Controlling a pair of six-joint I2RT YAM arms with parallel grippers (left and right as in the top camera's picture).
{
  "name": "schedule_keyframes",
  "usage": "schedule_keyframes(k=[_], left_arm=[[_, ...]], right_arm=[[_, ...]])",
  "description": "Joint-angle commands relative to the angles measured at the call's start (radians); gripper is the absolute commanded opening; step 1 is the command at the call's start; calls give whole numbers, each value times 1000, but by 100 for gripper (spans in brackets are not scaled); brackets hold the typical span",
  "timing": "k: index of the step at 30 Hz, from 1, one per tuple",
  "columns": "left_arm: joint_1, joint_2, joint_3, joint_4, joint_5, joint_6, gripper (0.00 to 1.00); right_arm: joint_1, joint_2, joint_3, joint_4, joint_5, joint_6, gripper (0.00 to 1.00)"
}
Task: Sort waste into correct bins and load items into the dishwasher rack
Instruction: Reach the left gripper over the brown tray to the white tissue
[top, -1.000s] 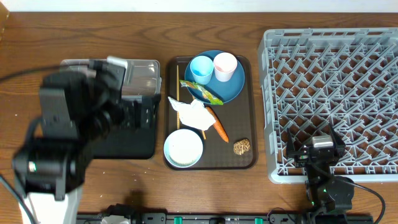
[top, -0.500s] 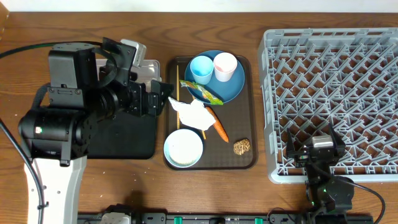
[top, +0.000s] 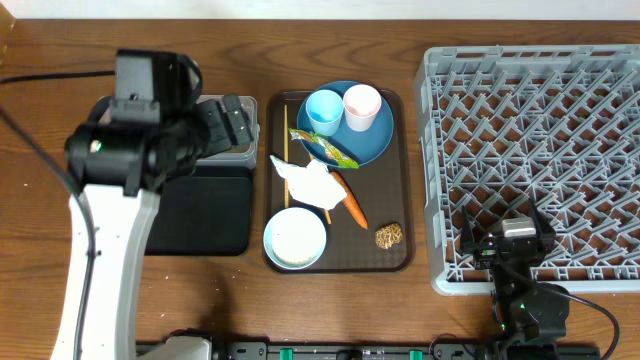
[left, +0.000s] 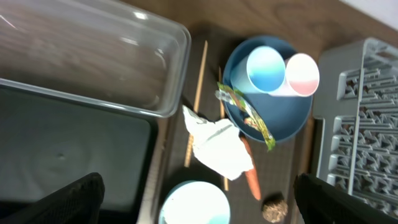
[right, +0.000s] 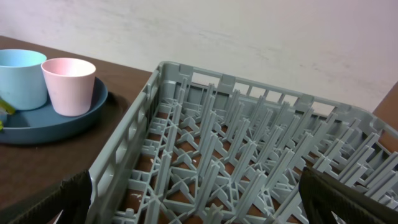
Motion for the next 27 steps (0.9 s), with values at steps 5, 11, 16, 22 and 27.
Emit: schedule_keyframes(k=[5, 11, 16, 22, 27], left_arm=[[-2, 136, -12, -4, 136, -31, 98], [-50, 213, -12, 10, 181, -53, 98], [-150, 272, -12, 32, 73, -119, 99], [-243, 361, -12, 43, -45, -169, 99], [-288, 437, -12, 58, -51, -170, 89]], right_arm=[[-8, -2, -1, -4, -3, -6, 99], [-8, -2, -1, -4, -3, -6, 99], [-8, -2, -1, -4, -3, -6, 99], [-8, -2, -1, -4, -3, -6, 99], [-8, -2, -1, -4, -3, -6, 99]])
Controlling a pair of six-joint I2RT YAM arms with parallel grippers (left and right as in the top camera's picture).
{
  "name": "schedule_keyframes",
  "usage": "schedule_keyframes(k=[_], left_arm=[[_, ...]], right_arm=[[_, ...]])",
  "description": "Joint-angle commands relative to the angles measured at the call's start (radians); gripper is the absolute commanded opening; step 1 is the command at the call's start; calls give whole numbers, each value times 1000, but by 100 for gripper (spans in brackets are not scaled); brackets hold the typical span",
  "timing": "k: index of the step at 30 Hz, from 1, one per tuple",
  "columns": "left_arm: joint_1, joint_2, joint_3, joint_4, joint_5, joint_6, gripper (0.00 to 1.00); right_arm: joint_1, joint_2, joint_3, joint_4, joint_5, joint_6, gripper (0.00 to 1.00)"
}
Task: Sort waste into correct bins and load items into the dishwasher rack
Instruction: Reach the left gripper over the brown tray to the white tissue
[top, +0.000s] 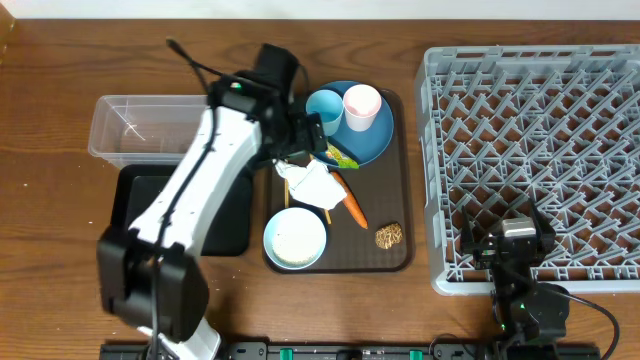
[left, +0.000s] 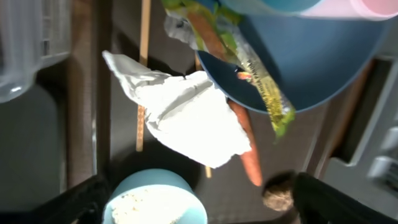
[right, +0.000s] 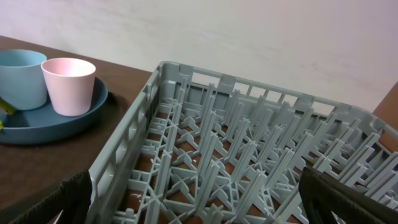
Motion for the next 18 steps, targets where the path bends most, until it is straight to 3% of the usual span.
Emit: schedule_keyframes(k=[1, 5, 18], left_arm=[[-23, 48, -8, 1, -40, -13, 86], [-31, 110, -8, 0, -40, -14, 77], [-34, 243, -8, 19, -43, 39, 76]], right_arm=[[-8, -2, -1, -4, -4, -6, 99], [-8, -2, -1, -4, -4, -6, 99], [-8, -2, -1, -4, -4, -6, 99]])
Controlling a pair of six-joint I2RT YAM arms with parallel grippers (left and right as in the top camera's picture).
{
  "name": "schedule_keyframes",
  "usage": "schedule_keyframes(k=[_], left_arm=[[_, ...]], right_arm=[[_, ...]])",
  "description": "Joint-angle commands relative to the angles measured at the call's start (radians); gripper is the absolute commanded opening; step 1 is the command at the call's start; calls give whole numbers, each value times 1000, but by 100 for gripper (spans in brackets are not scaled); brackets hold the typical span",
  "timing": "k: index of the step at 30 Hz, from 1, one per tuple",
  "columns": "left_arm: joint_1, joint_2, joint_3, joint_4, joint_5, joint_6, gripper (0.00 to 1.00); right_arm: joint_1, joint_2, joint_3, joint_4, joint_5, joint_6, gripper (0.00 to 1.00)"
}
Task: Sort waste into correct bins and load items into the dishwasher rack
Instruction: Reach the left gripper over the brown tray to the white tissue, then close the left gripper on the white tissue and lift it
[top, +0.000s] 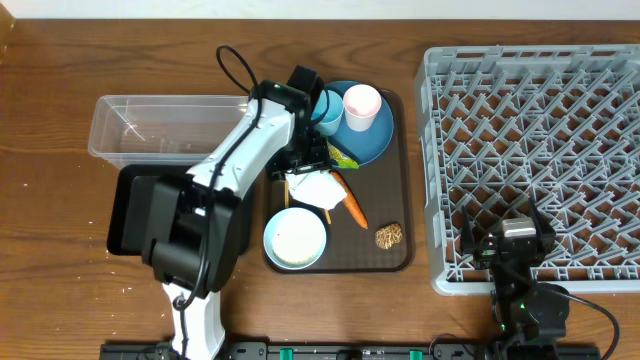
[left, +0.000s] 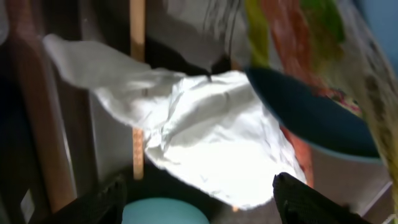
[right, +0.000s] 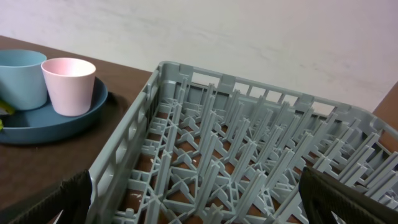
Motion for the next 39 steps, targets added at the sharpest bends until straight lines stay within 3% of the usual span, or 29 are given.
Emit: schedule_keyframes(k=[1, 22, 39], left_arm=[[-4, 25, -7, 3, -16, 51, 76], [-43, 32, -83, 115, -24, 66, 77], [-46, 32, -101, 119, -68, 66, 77]], right_arm=[[-8, -2, -1, -4, -3, -6, 99], [-8, -2, -1, -4, -3, -6, 99], [-8, -2, -1, -4, -3, -6, 99]])
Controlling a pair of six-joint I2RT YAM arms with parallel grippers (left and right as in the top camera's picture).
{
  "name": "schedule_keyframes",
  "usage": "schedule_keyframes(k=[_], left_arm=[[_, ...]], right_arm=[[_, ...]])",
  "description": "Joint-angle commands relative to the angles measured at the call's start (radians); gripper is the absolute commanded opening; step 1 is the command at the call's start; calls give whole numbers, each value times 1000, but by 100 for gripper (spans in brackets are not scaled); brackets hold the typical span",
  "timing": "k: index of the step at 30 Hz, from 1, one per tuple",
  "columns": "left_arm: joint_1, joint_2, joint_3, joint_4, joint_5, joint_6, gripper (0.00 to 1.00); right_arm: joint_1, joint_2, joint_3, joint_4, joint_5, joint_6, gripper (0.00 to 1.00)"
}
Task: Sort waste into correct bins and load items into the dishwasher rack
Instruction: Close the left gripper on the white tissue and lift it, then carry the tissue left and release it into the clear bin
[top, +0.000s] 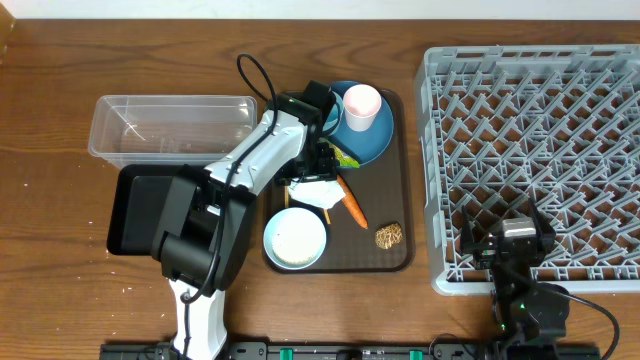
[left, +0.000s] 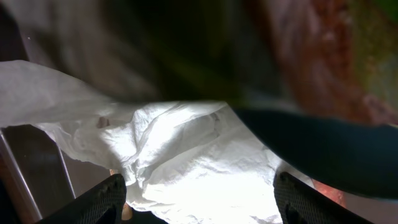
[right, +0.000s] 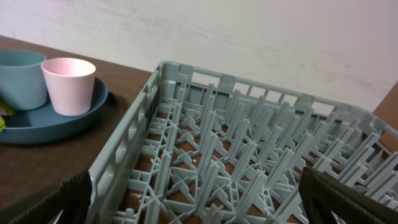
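Observation:
The crumpled white napkin (left: 199, 165) lies on the brown tray (top: 400, 190), its edge against the blue plate (left: 323, 146). My left gripper (left: 199, 208) hangs open right over the napkin, one finger on each side and close to it. In the overhead view, the left gripper (top: 314, 168) covers most of the napkin (top: 320, 195). A green snack wrapper (top: 346, 156) rests on the plate (top: 370, 140) beside the pink cup (top: 361, 103). My right gripper (right: 199, 208) is open at the near edge of the grey dishwasher rack (right: 249, 155), with nothing in it.
A carrot (top: 351, 206), a brown lump (top: 389, 235) and a light blue bowl (top: 295, 238) also lie on the tray. A clear bin (top: 170, 125) and a black bin (top: 150, 215) stand left of it. The blue cup (right: 22, 78) is next to the pink one.
My left gripper has dropped closer to the napkin, which now fills the wrist view between the open fingers. The right arm and everything on the tray are unchanged.
My left gripper was open above the two bins on the left. Later it was over the tray near the plate, and after that lower, above the napkin. Now it is close over the napkin, still open. The right arm has stayed at the rack.

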Motion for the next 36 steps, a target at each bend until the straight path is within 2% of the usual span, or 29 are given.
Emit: schedule_keyframes(k=[1, 8, 9, 11, 15, 17, 19, 22, 32, 36], left_arm=[[0, 6, -29, 5, -16, 16, 77], [0, 6, -80, 40, -16, 17, 76], [0, 6, -80, 39, -16, 17, 72], [0, 3, -78, 38, -16, 17, 57], [0, -10, -75, 38, -16, 17, 51], [0, -22, -70, 37, -16, 17, 45], [0, -34, -64, 37, -16, 17, 34], [0, -64, -62, 38, -16, 17, 22], [0, -205, -61, 27, -16, 17, 19], [0, -245, -61, 21, -16, 17, 9]], right_arm=[[-8, -2, -1, -4, -4, -6, 99], [-8, -2, -1, -4, -4, -6, 99], [-8, -2, -1, -4, -4, -6, 99], [-8, -2, -1, -4, -4, -6, 99], [-8, -2, -1, -4, -4, -6, 99], [-8, -2, -1, -4, -4, -6, 99], [-8, -2, -1, -4, -4, -6, 99], [-8, -2, -1, -3, -4, -6, 99], [-8, -2, -1, -4, -4, -6, 99], [-8, -2, -1, -4, -4, -6, 99]])
